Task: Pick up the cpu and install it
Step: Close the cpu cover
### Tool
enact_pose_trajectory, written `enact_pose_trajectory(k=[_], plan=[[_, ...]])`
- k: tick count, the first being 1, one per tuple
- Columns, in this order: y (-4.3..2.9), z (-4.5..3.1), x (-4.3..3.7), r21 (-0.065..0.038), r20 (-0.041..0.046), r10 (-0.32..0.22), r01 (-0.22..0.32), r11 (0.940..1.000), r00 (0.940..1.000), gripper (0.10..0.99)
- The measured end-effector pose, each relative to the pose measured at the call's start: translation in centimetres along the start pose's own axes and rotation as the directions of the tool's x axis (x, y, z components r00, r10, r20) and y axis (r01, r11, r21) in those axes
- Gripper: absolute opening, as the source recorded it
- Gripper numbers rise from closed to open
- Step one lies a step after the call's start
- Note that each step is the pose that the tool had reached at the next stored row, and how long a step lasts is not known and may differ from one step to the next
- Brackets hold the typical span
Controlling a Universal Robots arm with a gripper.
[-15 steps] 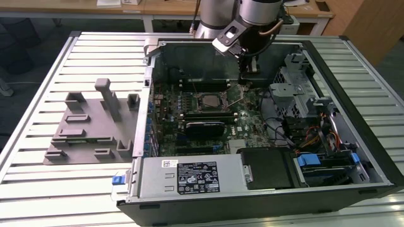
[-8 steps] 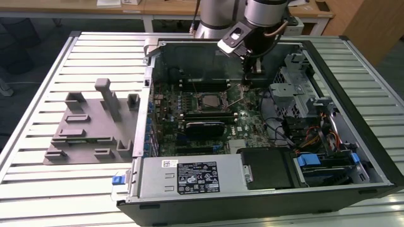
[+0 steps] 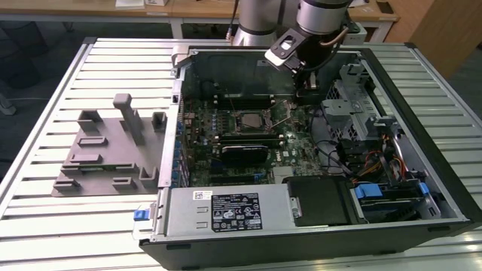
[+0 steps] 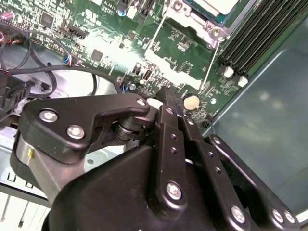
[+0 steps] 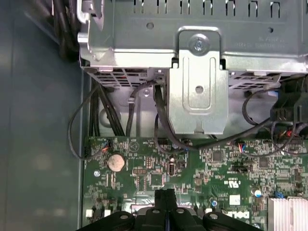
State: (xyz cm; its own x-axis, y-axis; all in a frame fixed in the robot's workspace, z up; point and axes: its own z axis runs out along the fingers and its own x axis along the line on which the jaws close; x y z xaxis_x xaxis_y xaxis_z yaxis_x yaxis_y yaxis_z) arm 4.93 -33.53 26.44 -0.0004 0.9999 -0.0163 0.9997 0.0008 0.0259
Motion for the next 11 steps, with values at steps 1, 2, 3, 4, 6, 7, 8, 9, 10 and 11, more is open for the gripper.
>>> enact_pose_trajectory(k=[1, 2, 3, 4, 6, 7, 8, 9, 10, 11], plan=[[0.07, 0.12, 0.0, 0.0, 0.0, 0.0, 0.0, 1.0, 1.0, 0.106], [0.12, 0.25, 0.0, 0.0, -0.0001, 0.0, 0.0, 1.0, 1.0, 0.106], [0.19, 0.36, 0.01, 0.0, 0.0, 0.0, 0.0, 1.0, 1.0, 0.106], [0.27, 0.47, 0.01, 0.0, 0.0, 0.0, 0.0, 1.0, 1.0, 0.106], [0.41, 0.68, 0.01, 0.0, 0.0001, 0.0, 0.0, 1.0, 1.0, 0.106], [0.46, 0.8, 0.01, 0.0, 0.0, 0.0, 0.0, 1.0, 1.0, 0.106], [0.5, 0.93, 0.01, 0.0, -0.0001, 0.0, 0.0, 1.0, 1.0, 0.106], [0.51, 1.06, 0.02, 0.0, 0.0, 0.0, 0.0, 1.0, 1.0, 0.106], [0.52, 1.21, 0.02, 0.0, 0.0, 0.0, 0.0, 1.0, 1.0, 0.106], [0.54, 1.36, 0.02, 0.0, 0.0, 0.0, 0.0, 1.0, 1.0, 0.106]])
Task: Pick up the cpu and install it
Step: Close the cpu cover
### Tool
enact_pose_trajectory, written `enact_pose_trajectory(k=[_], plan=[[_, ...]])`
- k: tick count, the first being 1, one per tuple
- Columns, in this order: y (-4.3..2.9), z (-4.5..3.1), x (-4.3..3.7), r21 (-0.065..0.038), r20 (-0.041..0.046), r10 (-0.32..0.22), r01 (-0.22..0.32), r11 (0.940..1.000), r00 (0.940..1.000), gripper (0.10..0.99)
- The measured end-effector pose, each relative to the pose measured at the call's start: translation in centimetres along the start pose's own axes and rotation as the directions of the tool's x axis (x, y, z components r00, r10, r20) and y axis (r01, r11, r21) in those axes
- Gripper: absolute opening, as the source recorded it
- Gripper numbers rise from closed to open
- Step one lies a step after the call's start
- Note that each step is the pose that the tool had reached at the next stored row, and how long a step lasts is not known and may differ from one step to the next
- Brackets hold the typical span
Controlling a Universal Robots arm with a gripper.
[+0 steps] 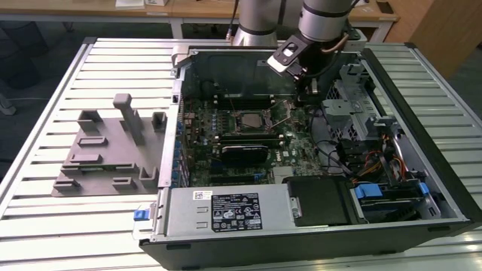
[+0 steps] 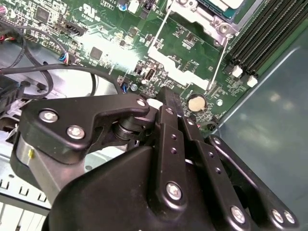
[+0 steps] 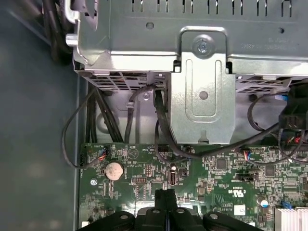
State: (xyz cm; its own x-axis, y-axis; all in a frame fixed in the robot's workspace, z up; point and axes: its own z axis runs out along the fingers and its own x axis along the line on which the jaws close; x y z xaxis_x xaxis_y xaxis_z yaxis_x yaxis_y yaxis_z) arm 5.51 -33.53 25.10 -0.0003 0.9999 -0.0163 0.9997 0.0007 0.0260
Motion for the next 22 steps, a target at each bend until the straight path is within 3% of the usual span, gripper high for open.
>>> enact_pose_trajectory(k=[9, 15, 22], plan=[[-0.02, 1.39, 0.02, 0.001, 0.0, 0.0, 0.0, 1.0, 1.0, 0.106], [-0.17, 1.43, 0.02, 0.0, -0.0019, 0.0, 0.0, 1.0, 1.0, 0.106], [-1.22, 1.39, 0.01, 0.0, -0.0018, 0.0, 0.0, 1.0, 1.0, 0.106]])
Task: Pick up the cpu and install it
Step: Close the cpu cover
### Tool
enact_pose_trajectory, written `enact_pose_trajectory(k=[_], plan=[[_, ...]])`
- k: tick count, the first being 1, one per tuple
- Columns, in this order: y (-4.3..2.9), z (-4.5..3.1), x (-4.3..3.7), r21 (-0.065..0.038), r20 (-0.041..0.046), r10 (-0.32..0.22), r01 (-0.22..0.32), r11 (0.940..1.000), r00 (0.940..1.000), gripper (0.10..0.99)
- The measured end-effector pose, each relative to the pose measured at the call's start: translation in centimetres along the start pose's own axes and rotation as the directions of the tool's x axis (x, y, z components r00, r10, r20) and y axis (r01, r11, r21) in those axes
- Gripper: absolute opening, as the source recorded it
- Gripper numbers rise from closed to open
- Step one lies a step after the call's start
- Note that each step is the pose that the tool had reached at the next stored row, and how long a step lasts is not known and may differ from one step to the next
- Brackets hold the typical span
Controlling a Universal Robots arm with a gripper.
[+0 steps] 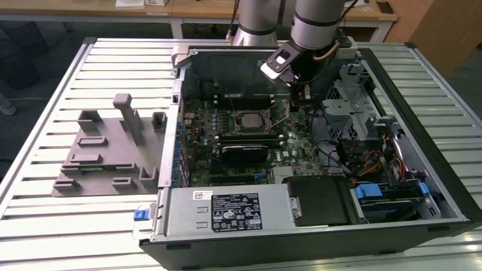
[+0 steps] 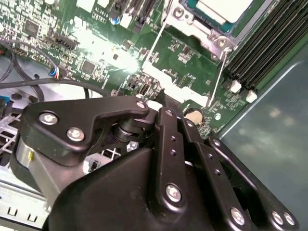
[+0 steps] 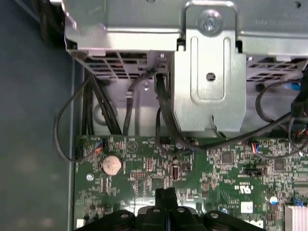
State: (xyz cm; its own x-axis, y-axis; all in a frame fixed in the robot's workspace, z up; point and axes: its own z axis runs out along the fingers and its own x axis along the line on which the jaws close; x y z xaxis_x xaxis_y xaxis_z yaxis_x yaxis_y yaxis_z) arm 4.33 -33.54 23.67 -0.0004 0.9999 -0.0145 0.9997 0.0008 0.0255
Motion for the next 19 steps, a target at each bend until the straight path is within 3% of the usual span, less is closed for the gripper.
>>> enact_pose_trajectory(k=[11, 19], plan=[[-1.6, -0.02, 0.01, 0.0, -0.0006, 0.0, 0.0, 1.0, 1.0, 0.106], [-3.19, -0.06, 0.01, -0.001, -0.0006, 0.0, 0.0, 1.0, 1.0, 0.106]])
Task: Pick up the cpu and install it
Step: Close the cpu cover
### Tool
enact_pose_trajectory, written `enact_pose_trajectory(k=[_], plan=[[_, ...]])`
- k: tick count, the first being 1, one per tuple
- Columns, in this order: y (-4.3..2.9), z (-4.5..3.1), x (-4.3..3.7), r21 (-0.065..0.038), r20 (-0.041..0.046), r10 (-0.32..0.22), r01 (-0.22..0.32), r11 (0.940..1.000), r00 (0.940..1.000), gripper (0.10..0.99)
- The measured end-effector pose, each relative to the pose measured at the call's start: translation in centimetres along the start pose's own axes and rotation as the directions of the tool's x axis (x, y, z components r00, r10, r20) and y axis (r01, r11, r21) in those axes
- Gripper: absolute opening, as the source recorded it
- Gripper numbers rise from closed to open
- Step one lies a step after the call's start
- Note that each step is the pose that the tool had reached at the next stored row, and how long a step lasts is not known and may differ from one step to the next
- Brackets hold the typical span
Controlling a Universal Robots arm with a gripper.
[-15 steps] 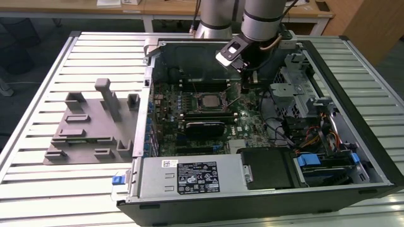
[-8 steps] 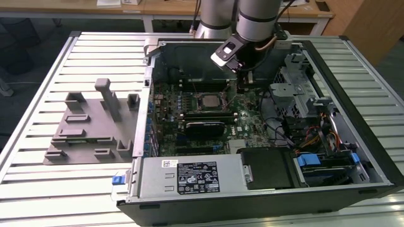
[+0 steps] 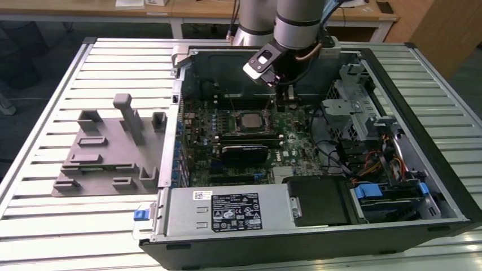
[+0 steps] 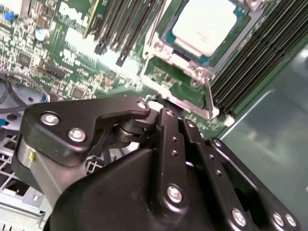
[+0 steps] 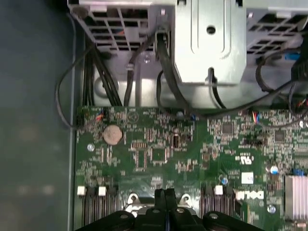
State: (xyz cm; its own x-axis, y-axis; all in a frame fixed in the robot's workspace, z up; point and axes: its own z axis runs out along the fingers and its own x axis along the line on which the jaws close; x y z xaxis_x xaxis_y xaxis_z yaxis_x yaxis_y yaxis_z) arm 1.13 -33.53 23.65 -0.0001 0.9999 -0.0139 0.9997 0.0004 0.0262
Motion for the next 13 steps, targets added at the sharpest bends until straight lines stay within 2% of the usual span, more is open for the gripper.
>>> enact_pose_trajectory(k=[13], plan=[[-2.25, -0.06, 0.01, 0.0, 0.0, 0.0, 0.0, 1.0, 1.0, 0.106]])
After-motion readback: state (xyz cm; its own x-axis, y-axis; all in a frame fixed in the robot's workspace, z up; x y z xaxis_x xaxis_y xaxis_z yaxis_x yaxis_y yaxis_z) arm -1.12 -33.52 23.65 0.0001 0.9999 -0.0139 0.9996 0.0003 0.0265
